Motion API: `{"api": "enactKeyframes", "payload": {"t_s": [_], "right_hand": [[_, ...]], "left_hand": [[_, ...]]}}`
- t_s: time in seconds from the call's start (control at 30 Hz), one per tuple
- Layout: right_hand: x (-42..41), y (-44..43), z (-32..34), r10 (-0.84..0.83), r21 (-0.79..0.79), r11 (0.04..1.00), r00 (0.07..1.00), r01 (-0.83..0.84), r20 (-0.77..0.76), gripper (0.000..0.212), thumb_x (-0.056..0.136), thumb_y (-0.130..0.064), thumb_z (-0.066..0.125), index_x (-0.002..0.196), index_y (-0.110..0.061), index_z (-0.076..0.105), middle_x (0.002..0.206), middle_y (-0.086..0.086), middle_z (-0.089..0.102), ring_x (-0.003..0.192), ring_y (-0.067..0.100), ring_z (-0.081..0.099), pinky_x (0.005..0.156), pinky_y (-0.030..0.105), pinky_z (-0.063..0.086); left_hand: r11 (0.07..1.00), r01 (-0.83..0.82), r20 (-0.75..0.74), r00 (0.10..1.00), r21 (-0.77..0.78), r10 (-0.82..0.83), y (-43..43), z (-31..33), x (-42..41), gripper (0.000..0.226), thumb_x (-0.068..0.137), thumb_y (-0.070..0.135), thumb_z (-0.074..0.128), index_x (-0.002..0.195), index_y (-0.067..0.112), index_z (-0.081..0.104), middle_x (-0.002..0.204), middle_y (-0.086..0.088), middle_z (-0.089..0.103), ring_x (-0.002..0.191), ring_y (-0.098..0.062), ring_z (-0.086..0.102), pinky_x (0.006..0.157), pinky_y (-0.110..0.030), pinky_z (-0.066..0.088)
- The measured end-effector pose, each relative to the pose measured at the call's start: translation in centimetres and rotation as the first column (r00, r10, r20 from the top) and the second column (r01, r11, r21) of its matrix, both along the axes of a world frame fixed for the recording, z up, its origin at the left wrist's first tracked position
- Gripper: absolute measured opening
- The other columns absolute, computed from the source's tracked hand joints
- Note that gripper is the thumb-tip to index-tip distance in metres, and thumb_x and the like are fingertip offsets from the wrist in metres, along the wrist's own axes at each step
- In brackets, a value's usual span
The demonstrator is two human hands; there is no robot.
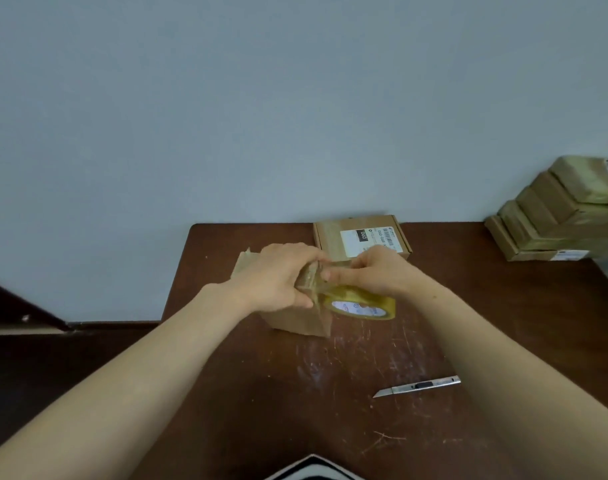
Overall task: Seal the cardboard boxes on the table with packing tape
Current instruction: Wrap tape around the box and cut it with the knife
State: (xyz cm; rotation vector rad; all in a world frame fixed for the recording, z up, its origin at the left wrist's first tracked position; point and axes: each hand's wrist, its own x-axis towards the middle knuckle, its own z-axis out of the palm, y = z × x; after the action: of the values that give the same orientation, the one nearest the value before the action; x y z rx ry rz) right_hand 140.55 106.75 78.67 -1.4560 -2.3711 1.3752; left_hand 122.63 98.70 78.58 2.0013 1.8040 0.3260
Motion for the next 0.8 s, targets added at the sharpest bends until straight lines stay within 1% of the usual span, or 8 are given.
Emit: {"api": "enactKeyframes", "payload": {"t_s": [0.07, 0.2, 0.37, 0.4, 0.5, 0.53, 0.67, 0.8], "right_hand": [[0.3, 0.6, 2.9, -0.002, -0.048, 0.999, 0.995, -0.003, -0.103, 0.072, 0.044, -0.081, 0.070, 0.070, -0.013, 0.071, 0.061, -0.006, 0.065, 0.054, 0.006, 0.060, 0.051, 0.019, 0.042], [-0.1, 1.6, 5.6, 0.040, -0.099, 0.992, 0.939, -0.078, -0.342, 0.057, 0.054, -0.065, 0.074, 0.076, -0.013, 0.073, 0.067, -0.006, 0.067, 0.067, 0.006, 0.062, 0.069, 0.023, 0.046], [-4.6, -1.5, 1.6, 0.065, -0.172, 0.978, 0.959, -0.116, -0.277, 0.029, 0.080, -0.044, 0.072, 0.067, -0.019, 0.067, 0.063, -0.006, 0.063, 0.059, 0.006, 0.056, 0.061, 0.021, 0.043], [-5.7, -2.1, 0.7, 0.041, -0.181, 0.979, 0.954, -0.098, -0.296, 0.031, 0.080, -0.045, 0.071, 0.065, -0.020, 0.065, 0.061, -0.007, 0.062, 0.056, 0.005, 0.055, 0.057, 0.019, 0.043], [-8.9, -3.7, -1.0, 0.091, -0.129, 0.983, 0.958, -0.131, -0.272, 0.042, 0.082, -0.050, 0.069, 0.069, -0.010, 0.067, 0.061, -0.002, 0.059, 0.054, 0.006, 0.053, 0.050, 0.018, 0.041], [-9.8, -4.1, -1.4, 0.104, -0.111, 0.984, 0.959, -0.137, -0.262, 0.046, 0.082, -0.051, 0.068, 0.072, -0.005, 0.066, 0.063, 0.001, 0.056, 0.055, 0.009, 0.052, 0.052, 0.021, 0.041], [-10.8, -4.1, -1.5, 0.081, -0.079, 0.991, 0.965, -0.103, -0.251, 0.049, 0.081, -0.056, 0.066, 0.067, -0.009, 0.059, 0.062, 0.002, 0.053, 0.056, 0.010, 0.051, 0.054, 0.024, 0.041], [-8.8, -4.0, -1.6, 0.056, -0.229, 0.965, 0.955, -0.126, -0.292, 0.047, 0.083, -0.058, 0.062, 0.053, -0.022, 0.060, 0.058, -0.006, 0.061, 0.056, 0.004, 0.057, 0.055, 0.012, 0.045]], "left_hand": [[0.988, -0.153, 0.363, 0.920, -0.003, 0.144, -0.8, 0.6, -1.4, 0.057, 0.062, 0.017, 0.087, 0.103, 0.041, 0.058, 0.108, 0.018, 0.060, 0.100, -0.005, 0.057, 0.083, -0.022, 0.043], [0.949, -0.245, 0.833, 0.467, -0.199, 0.295, -3.4, -1.2, -3.6, 0.059, 0.052, -0.011, 0.082, 0.096, 0.023, 0.061, 0.104, -0.002, 0.065, 0.092, -0.015, 0.060, 0.081, -0.032, 0.053], [0.894, -0.256, 0.876, 0.225, -0.368, 0.426, -6.3, -6.0, -5.7, 0.059, 0.056, -0.028, 0.065, 0.100, 0.010, 0.058, 0.103, -0.002, 0.065, 0.095, -0.018, 0.059, 0.069, -0.026, 0.056], [0.877, -0.267, 0.885, 0.136, -0.401, 0.446, -6.6, -6.8, -6.3, 0.057, 0.055, -0.024, 0.061, 0.102, 0.009, 0.059, 0.100, -0.004, 0.066, 0.093, -0.019, 0.060, 0.069, -0.027, 0.055], [0.788, -0.295, 0.835, -0.304, -0.541, 0.459, -6.9, -8.4, -7.0, 0.054, 0.061, 0.005, 0.046, 0.113, 0.004, 0.059, 0.100, -0.009, 0.068, 0.094, -0.022, 0.062, 0.078, -0.031, 0.051], [0.751, -0.337, 0.815, -0.358, -0.568, 0.456, -6.7, -9.0, -6.8, 0.045, 0.073, 0.009, 0.043, 0.115, 0.006, 0.059, 0.100, -0.009, 0.069, 0.094, -0.022, 0.063, 0.079, -0.032, 0.050], [0.605, -0.606, 0.810, -0.116, -0.517, 0.575, -6.0, -11.2, -4.8, 0.028, 0.099, 0.028, 0.045, 0.101, 0.017, 0.071, 0.093, -0.005, 0.074, 0.087, -0.018, 0.068, 0.073, -0.028, 0.052], [0.611, -0.692, 0.811, 0.063, -0.385, 0.582, -6.4, -12.4, -4.8, 0.032, 0.098, 0.034, 0.050, 0.077, 0.026, 0.074, 0.081, -0.001, 0.071, 0.079, -0.013, 0.064, 0.075, -0.028, 0.051]]}}
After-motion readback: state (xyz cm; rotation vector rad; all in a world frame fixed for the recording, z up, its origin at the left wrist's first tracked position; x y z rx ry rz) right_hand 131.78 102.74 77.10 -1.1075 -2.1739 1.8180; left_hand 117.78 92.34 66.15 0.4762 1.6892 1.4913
